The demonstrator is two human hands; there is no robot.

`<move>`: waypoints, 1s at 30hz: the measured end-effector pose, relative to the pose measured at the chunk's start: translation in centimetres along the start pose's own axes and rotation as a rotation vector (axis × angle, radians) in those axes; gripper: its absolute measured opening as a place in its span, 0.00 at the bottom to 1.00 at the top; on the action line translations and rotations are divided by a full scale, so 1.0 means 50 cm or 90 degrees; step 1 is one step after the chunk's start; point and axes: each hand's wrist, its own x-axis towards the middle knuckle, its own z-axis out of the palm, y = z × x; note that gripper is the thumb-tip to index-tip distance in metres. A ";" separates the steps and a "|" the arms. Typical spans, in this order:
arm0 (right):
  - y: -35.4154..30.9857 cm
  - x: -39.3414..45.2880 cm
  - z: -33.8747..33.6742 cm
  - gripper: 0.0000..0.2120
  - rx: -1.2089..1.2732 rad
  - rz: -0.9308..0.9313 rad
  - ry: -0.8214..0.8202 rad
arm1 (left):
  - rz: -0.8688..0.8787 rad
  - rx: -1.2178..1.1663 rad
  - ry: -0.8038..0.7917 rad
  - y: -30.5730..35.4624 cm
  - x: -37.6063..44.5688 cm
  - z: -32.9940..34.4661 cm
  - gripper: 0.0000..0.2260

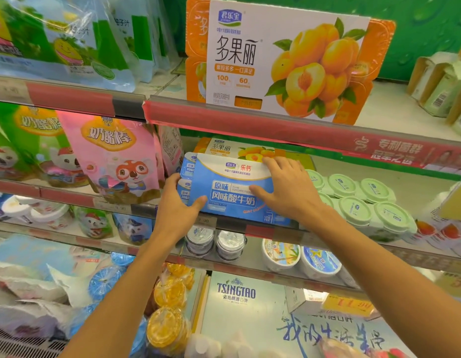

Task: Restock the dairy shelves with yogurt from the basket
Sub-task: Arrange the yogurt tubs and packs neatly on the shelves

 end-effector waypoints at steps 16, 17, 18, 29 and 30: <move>-0.095 -0.247 0.042 0.18 0.263 -0.068 0.000 | -0.098 0.165 0.151 -0.064 -0.313 -0.133 0.17; -0.105 -0.257 0.050 0.19 0.269 -0.091 -0.026 | -0.120 0.182 0.161 -0.071 -0.342 -0.144 0.18; -0.116 -0.266 0.057 0.21 0.274 -0.117 -0.054 | -0.147 0.194 0.167 -0.077 -0.373 -0.154 0.20; -0.316 -0.390 0.141 0.24 0.332 -0.424 -0.272 | -0.419 0.278 0.363 -0.138 -0.780 -0.247 0.26; -0.336 -0.407 0.155 0.24 0.339 -0.441 -0.294 | -0.450 0.279 0.389 -0.148 -0.821 -0.255 0.26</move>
